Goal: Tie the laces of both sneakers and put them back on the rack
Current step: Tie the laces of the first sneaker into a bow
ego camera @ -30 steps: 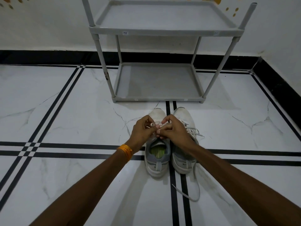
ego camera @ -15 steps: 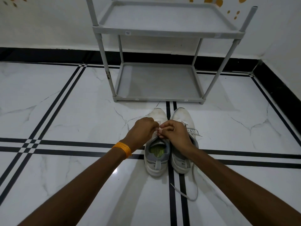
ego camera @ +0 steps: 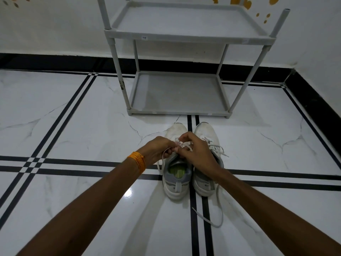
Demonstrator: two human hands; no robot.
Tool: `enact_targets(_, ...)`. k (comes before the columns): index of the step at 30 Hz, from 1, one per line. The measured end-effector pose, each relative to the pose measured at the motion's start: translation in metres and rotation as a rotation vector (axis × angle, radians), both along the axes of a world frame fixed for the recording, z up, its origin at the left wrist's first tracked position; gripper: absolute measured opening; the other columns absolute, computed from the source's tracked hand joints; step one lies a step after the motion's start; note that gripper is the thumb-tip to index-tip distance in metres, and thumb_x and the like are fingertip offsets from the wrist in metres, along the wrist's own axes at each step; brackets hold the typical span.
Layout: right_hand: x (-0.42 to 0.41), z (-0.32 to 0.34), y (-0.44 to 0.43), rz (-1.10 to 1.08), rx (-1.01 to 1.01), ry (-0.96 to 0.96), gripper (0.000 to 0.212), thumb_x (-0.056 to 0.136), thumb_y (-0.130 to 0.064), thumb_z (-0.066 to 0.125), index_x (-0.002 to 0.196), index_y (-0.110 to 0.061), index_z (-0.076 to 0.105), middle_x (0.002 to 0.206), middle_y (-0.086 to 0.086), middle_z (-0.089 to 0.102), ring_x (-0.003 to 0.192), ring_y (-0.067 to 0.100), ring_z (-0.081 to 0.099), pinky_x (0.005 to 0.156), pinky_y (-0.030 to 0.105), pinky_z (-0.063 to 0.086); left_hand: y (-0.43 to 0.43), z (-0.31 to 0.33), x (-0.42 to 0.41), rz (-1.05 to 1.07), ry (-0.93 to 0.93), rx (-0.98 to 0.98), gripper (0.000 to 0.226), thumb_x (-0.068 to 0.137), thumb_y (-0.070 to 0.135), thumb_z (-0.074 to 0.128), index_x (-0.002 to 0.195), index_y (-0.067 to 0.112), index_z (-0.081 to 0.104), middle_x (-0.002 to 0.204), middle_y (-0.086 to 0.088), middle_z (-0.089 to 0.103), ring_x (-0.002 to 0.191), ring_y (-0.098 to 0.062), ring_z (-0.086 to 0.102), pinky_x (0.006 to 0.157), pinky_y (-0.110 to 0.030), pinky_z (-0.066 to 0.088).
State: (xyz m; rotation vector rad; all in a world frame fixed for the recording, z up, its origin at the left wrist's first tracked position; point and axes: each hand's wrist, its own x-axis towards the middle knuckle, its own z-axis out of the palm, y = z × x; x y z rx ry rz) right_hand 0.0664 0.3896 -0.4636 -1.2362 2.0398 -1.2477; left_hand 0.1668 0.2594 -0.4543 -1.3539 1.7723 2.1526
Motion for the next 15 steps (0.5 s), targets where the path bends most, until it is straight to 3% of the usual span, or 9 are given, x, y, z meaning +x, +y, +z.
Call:
enact_targets(4,0.000,0.003,-0.005,0.010,-0.015,0.096,0.009,0.094,-0.015,0.061,0.090,-0.007,0.064,0.087,0.006,0.071,0.070,0.011,0.069,0.062,0.028,0.058,0.000,-0.003,0.003,0.022,-0.006,-0.126,0.016,0.084,0.016,0.069,0.084,0.000,0.071,0.067,-0.005,0.059,0.060,-0.011,0.051,0.056,-0.019,0.044)
enact_targets(9,-0.011,-0.001,0.003,0.016,0.119,0.488,0.018,0.095,-0.030,0.056,0.085,-0.015,0.059,0.087,-0.001,0.061,0.082,0.018,0.054,0.070,0.037,0.045,-0.004,-0.002,0.010,0.076,0.038,-0.111,0.011,0.087,0.008,0.066,0.088,0.002,0.075,0.067,-0.007,0.068,0.057,-0.010,0.060,0.057,-0.017,0.051)
enact_targets(13,-0.029,-0.002,0.028,0.008,0.281,0.721,0.025,0.097,-0.031,0.055,0.085,-0.010,0.060,0.087,0.003,0.061,0.084,0.021,0.054,0.071,0.037,0.042,-0.014,-0.011,0.027,0.118,0.003,-0.404,0.008,0.081,0.008,0.073,0.086,0.003,0.077,0.080,-0.012,0.075,0.063,-0.018,0.070,0.057,-0.019,0.057)
enact_targets(15,-0.035,-0.009,0.040,0.029,0.291,0.854,0.021,0.092,-0.025,0.063,0.079,-0.009,0.061,0.082,0.008,0.064,0.080,0.029,0.060,0.067,0.038,0.044,-0.010,-0.018,0.035,0.081,0.004,-0.522,0.009,0.082,0.012,0.074,0.087,0.005,0.076,0.081,-0.012,0.074,0.065,-0.021,0.073,0.058,-0.022,0.059)
